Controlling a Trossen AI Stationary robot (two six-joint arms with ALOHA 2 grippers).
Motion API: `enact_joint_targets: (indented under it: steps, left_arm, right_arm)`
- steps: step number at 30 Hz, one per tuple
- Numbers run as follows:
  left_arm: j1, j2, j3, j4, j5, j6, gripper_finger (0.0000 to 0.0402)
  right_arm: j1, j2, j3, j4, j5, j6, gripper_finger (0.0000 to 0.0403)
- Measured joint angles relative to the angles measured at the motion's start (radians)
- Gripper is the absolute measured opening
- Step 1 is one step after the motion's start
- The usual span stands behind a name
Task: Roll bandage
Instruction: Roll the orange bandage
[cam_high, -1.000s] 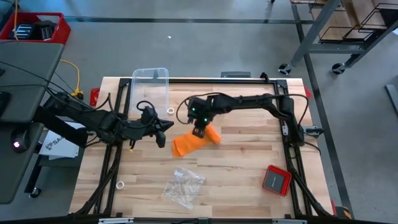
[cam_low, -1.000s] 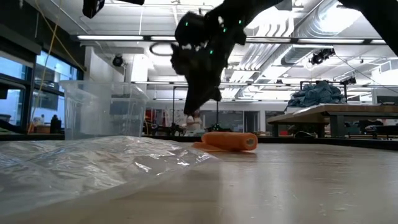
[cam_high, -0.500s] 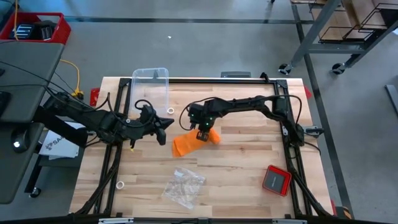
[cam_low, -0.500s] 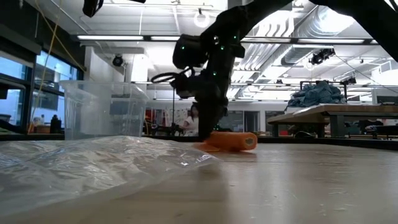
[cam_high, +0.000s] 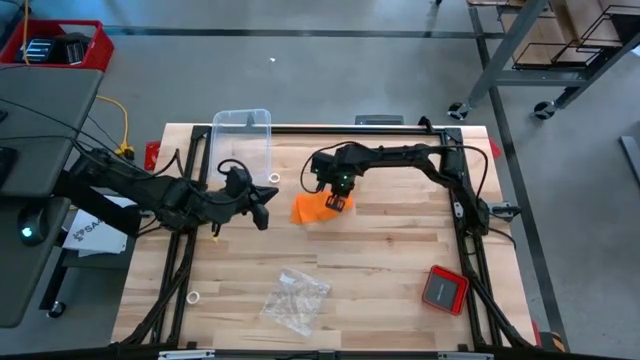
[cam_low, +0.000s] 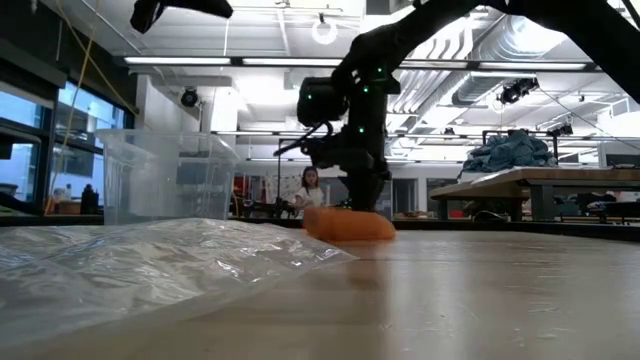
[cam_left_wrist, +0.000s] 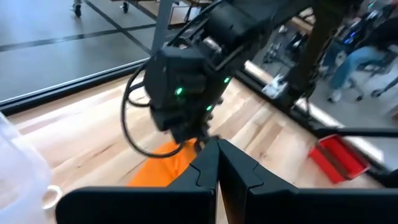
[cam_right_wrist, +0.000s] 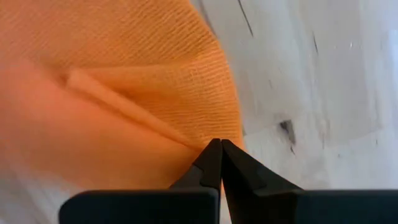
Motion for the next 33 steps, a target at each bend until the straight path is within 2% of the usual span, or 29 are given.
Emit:
enact_joint_targets:
  steps: [4,9,18,23,28,33]
  left_arm:
    - [0.001,0.020,0.000,-0.035,0.005,-0.011,0.0000]
    - [0.001,0.044,0.000,-0.034,0.044,-0.019,0.0000]
    - [0.043,0.007,0.000,-0.070,0.056,-0.010,0.0000]
    - [0.092,-0.004,0.000,-0.107,0.091,0.001,0.0000]
    - [0.131,-0.001,0.000,-0.111,0.188,0.071,0.0000]
    - [0.153,-0.001,0.000,-0.111,0.214,0.087,0.0000]
  right_arm:
    - [-0.001,-0.045,0.000,0.048,-0.006,-0.017,0.0000]
    - [0.008,-0.080,0.000,0.127,-0.063,0.023,0.0000]
    - [0.129,-0.069,0.001,0.241,-0.106,0.163,0.0000]
    - [0.140,-0.069,0.001,0.207,-0.031,0.232,0.0000]
    - [0.130,-0.063,0.001,0.221,-0.029,0.267,0.0000]
    - [0.135,-0.007,0.001,0.206,-0.072,0.301,0.0000]
